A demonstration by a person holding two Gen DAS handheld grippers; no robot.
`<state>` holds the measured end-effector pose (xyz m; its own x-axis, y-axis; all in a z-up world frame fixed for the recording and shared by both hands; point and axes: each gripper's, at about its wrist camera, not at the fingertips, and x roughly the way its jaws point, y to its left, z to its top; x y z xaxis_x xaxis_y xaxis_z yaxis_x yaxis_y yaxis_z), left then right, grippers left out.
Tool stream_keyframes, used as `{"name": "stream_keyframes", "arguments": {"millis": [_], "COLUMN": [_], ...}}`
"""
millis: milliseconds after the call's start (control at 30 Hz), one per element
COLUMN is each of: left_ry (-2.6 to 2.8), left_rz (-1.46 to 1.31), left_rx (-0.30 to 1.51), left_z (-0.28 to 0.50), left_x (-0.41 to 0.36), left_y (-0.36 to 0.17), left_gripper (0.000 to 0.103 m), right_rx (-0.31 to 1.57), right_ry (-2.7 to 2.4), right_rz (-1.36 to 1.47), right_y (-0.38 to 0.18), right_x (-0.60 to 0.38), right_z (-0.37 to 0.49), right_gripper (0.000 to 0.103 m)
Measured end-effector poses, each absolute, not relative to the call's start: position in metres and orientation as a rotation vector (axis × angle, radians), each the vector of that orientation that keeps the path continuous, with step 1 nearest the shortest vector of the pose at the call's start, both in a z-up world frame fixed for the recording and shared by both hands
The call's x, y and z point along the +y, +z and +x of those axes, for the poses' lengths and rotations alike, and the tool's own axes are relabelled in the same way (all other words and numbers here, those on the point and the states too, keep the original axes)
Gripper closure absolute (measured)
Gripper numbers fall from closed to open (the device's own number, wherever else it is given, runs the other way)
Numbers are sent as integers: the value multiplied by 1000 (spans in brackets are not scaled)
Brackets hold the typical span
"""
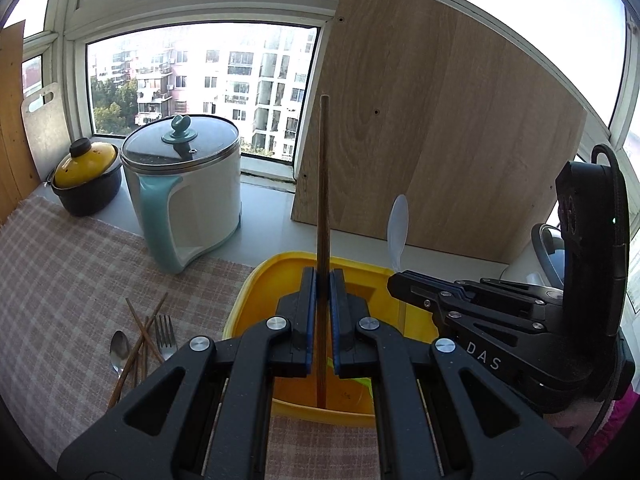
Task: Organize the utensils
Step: 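Open the right tool to drop the spoon while the left tool releases the chopstick into the container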
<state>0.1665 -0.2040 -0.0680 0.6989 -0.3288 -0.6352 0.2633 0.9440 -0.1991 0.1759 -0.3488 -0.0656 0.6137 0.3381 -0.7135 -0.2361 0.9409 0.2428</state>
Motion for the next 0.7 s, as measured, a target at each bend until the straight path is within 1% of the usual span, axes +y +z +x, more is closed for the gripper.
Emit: {"name": "stream_keyframes", "arguments": {"millis": [600,667,700], "left_ry": [-355,-354,-354], "left_rz": [-88,-86,-86], "left_rx": [752,755,757], "left_z": [163,162,162], "left_x": [-200,-201,-201], "left_y": [-70,-70,-70], "left_gripper": [99,99,99], "right_rx": [866,865,862], "right_ry": [346,349,351], "right_rz": [128,127,128], "right_y": [-68,-67,-66], "right_x": [-348,-348,-348], "right_z": [172,171,170], "right_gripper": [100,96,90]}}
